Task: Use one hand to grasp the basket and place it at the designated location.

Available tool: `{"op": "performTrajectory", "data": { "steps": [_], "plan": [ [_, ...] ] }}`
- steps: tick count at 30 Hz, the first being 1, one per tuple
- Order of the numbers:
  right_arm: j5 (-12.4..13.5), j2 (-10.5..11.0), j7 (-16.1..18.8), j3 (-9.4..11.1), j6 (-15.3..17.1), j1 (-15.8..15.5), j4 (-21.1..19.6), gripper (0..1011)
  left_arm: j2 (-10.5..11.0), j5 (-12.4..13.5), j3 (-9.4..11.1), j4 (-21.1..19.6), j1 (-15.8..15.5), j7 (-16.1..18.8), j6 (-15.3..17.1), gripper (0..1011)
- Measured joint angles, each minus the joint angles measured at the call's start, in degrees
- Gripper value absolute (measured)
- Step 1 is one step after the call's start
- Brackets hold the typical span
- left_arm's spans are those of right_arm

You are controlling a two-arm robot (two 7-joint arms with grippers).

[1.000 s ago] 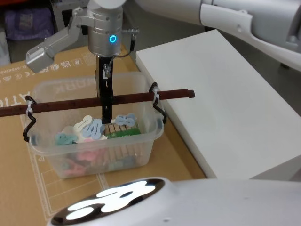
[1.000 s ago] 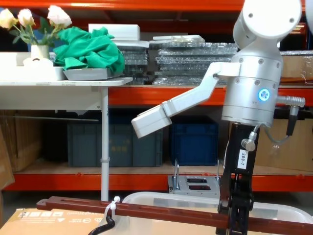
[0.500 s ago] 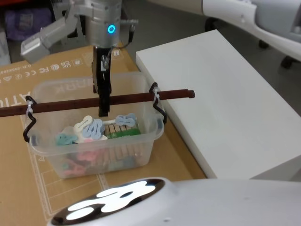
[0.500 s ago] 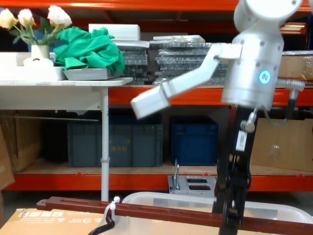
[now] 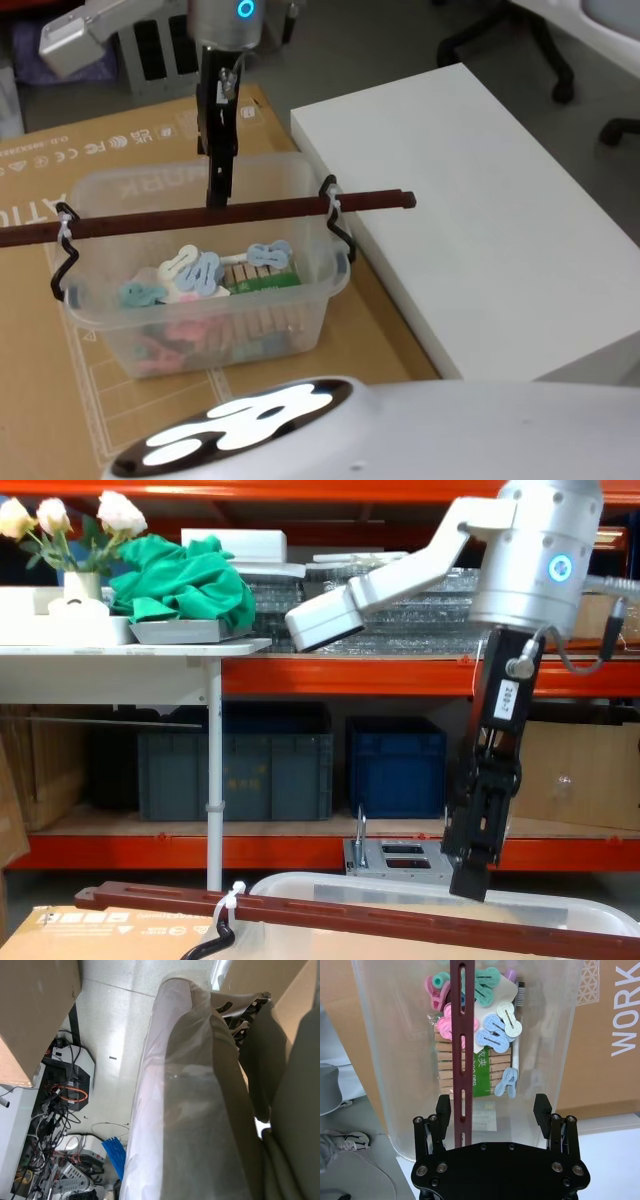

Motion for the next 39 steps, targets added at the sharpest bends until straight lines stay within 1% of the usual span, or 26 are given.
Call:
{"op": "performTrajectory", "data": {
  "steps": [7,8,11,12,14,18,32,39],
  "plan": [
    [1.2,1.5,0.7,0.6,1.3,1.1,-2.4,1000,0.0,0.0,0.0,0.0,0.0,0.0,0.0,0],
    [1.3,2.2,0.8,0.8,2.0,1.5,-3.7,1001,0.0,0.0,0.0,0.0,0.0,0.0,0.0,0],
    [1.5,3.5,0.8,1.3,3.1,2.1,-5.8,1000,0.0,0.0,0.0,0.0,0.0,0.0,0.0,0],
    [1.5,4.4,0.7,1.6,3.8,2.4,-7.1,1000,0.0,0.0,0.0,0.0,0.0,0.0,0.0,0],
    [1.5,5.2,0.5,1.9,4.5,2.6,-8.4,1000,0.0,0.0,0.0,0.0,0.0,0.0,0.0,0],
    [1.5,5.9,0.4,2.1,5.3,2.7,-9.5,1001,0.0,0.0,0.0,0.0,0.0,0.0,0.0,0],
    [1.6,6.1,0.4,2.1,5.7,2.7,-9.8,1000,0.0,0.0,0.0,0.0,0.0,0.0,0.0,0],
    [1.0,6.3,-0.6,2.5,5.5,2.2,-9.2,1001,0.0,0.0,0.0,0.0,0.0,0.0,0.0,0]
  ]
}}
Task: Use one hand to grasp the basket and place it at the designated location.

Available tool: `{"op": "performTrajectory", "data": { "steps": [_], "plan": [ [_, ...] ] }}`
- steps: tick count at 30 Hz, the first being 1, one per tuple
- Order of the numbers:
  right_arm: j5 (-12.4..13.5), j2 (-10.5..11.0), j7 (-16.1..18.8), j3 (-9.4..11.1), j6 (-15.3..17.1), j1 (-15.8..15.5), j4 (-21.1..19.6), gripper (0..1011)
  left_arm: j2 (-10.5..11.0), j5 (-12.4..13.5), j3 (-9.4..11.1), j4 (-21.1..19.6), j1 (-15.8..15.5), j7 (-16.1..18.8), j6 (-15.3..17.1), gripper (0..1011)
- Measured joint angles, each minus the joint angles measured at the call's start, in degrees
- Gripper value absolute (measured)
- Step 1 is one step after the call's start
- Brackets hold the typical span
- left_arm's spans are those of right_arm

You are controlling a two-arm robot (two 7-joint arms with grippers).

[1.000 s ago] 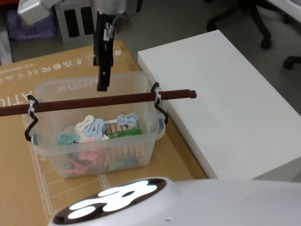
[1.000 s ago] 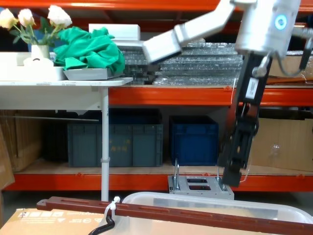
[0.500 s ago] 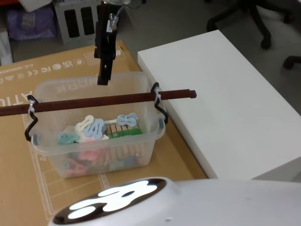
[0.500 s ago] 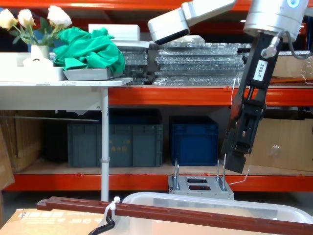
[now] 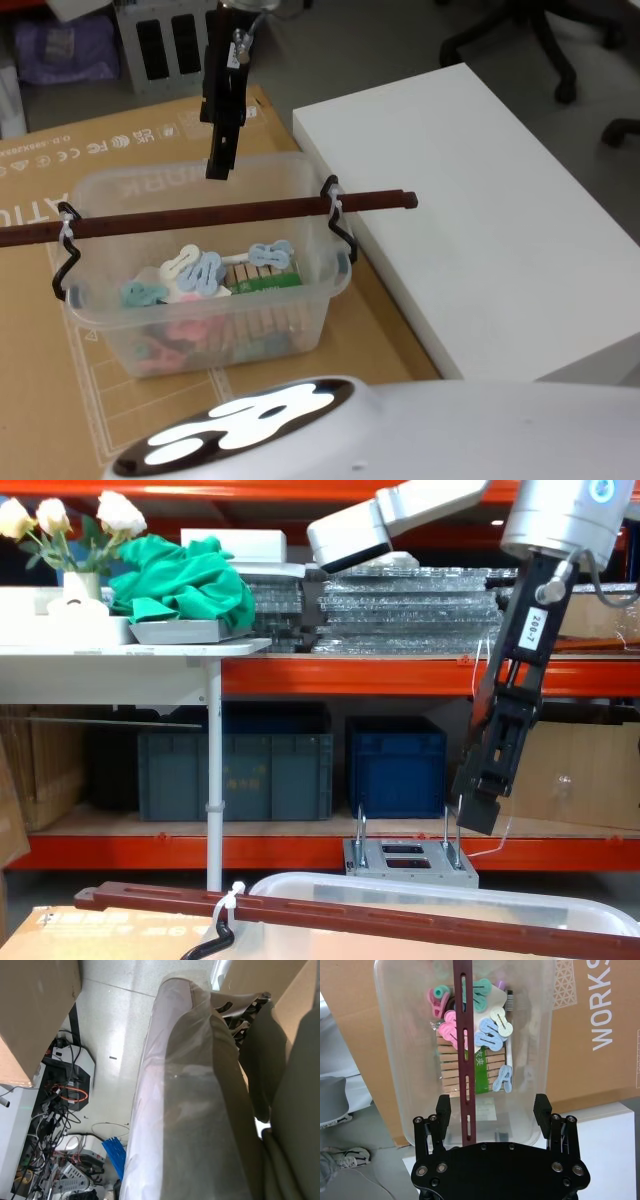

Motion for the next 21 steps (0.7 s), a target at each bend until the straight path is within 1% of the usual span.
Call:
{"op": "performTrajectory", "data": {
  "steps": [3,6,11,17,21],
  "plan": [
    [-0.4,-0.2,-0.2,0.1,-0.2,-0.2,0.4,1001,0.0,0.0,0.0,0.0,0.0,0.0,0.0,0],
    [-0.4,-1.0,-0.2,0.0,-0.6,-0.4,1.1,1000,0.0,0.0,0.0,0.0,0.0,0.0,0.0,0],
    [-0.2,-2.6,0.3,-0.6,-1.6,-1.3,3.1,1000,0.0,0.0,0.0,0.0,0.0,0.0,0.0,0],
    [0.1,-3.6,0.8,-1.2,-2.3,-1.8,4.3,1000,0.0,0.0,0.0,0.0,0.0,0.0,0.0,0],
    [0.4,-3.6,1.1,-1.4,-2.5,-2.0,3.4,1000,0.0,0.0,0.0,0.0,0.0,0.0,0.0,0]
  ]
}}
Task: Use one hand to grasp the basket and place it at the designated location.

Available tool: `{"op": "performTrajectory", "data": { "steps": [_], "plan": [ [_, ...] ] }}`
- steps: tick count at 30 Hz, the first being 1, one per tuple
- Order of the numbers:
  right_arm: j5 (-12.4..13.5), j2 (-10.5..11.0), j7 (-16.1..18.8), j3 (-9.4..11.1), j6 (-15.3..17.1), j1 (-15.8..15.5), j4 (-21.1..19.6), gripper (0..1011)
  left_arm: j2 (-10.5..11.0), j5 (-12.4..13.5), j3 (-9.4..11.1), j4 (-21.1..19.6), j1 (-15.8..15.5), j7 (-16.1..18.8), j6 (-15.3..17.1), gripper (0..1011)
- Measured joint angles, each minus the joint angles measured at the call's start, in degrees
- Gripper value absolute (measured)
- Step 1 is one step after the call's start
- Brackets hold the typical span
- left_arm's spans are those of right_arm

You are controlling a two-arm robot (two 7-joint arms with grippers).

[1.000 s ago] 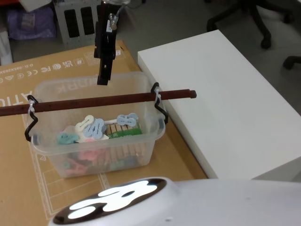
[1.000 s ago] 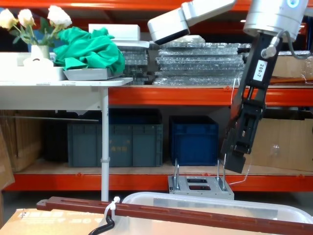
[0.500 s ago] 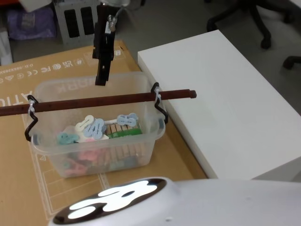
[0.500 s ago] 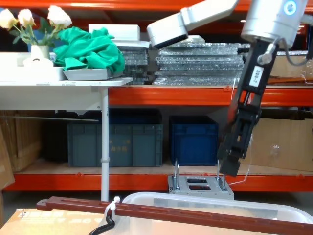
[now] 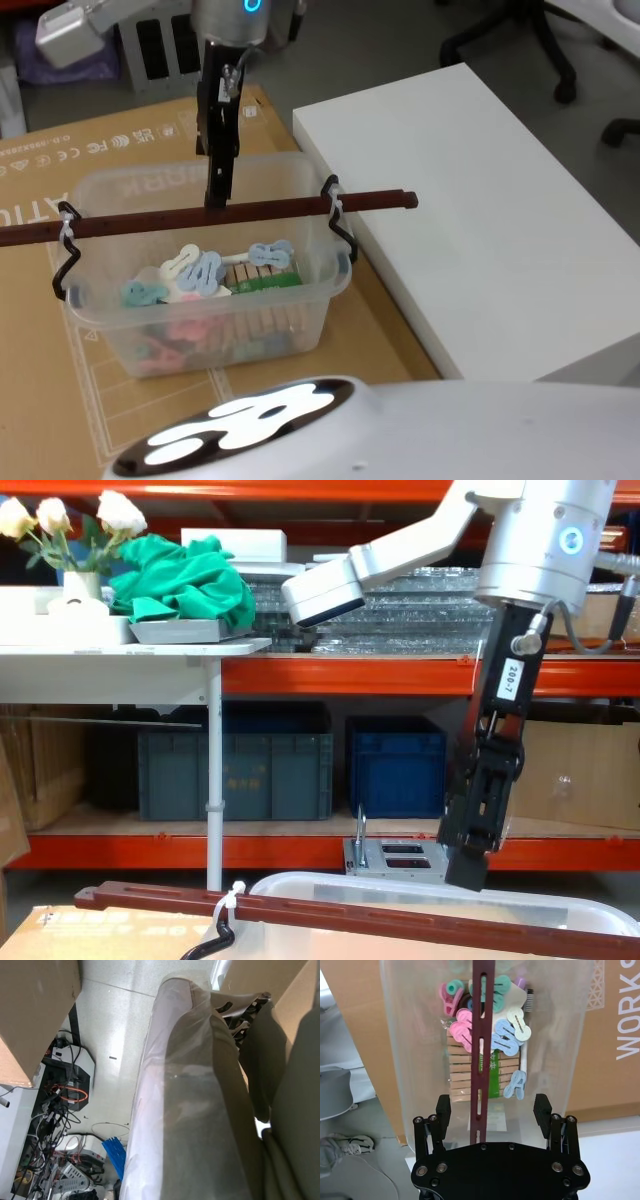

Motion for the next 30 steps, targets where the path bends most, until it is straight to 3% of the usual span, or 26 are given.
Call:
{"op": "performTrajectory", "data": {
  "steps": [7,18,30],
  "plan": [
    [0.4,0.5,0.2,-0.3,-0.3,0.0,-2.0,1000,0.0,0.0,0.0,0.0,0.0,0.0,0.0,0],
    [0.4,0.0,0.0,-0.8,-0.9,-0.1,-0.7,1000,0.0,0.0,0.0,0.0,0.0,0.0,0.0,0],
    [1.2,-3.8,1.3,-2.6,-3.0,-1.9,5.0,1000,0.0,0.0,0.0,0.0,0.0,0.0,0.0,0]
  ]
}}
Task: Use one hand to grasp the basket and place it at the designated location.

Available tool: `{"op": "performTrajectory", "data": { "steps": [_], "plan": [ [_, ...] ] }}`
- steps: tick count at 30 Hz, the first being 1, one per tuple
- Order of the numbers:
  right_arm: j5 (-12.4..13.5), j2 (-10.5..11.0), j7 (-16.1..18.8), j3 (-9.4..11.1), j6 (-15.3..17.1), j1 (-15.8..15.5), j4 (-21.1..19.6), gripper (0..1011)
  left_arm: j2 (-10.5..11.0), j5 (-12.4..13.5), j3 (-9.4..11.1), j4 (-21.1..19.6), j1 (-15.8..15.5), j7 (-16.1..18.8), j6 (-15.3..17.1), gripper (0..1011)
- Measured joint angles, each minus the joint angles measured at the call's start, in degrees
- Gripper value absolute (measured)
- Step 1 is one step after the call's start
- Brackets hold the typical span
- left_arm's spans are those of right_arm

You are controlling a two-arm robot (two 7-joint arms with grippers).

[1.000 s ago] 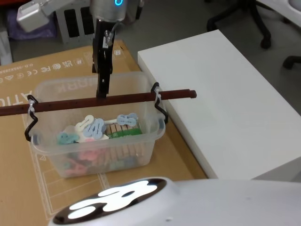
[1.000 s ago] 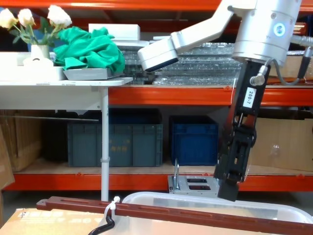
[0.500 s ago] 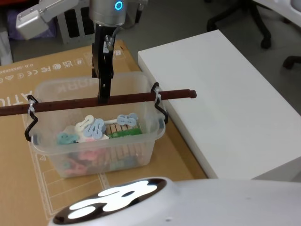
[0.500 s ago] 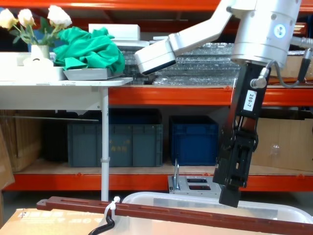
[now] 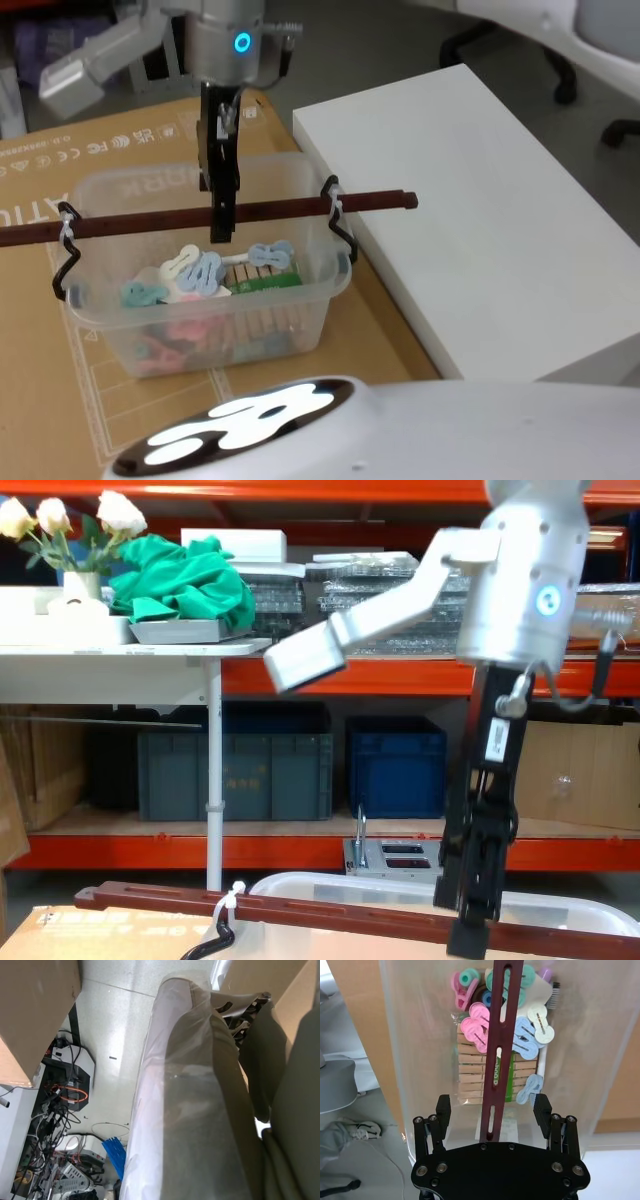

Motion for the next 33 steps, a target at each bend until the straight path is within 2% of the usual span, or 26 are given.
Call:
{"op": "performTrajectory", "data": {
  "steps": [8,33],
  "plan": [
    [0.1,-1.9,0.6,-0.8,-0.6,-0.9,3.2,1000,0.0,0.0,0.0,0.0,0.0,0.0,0.0,0],
    [-0.1,-3.6,0.7,-1.2,-1.8,-2.5,5.3,1001,0.0,0.0,0.0,0.0,0.0,0.0,0.0,0]
  ]
}}
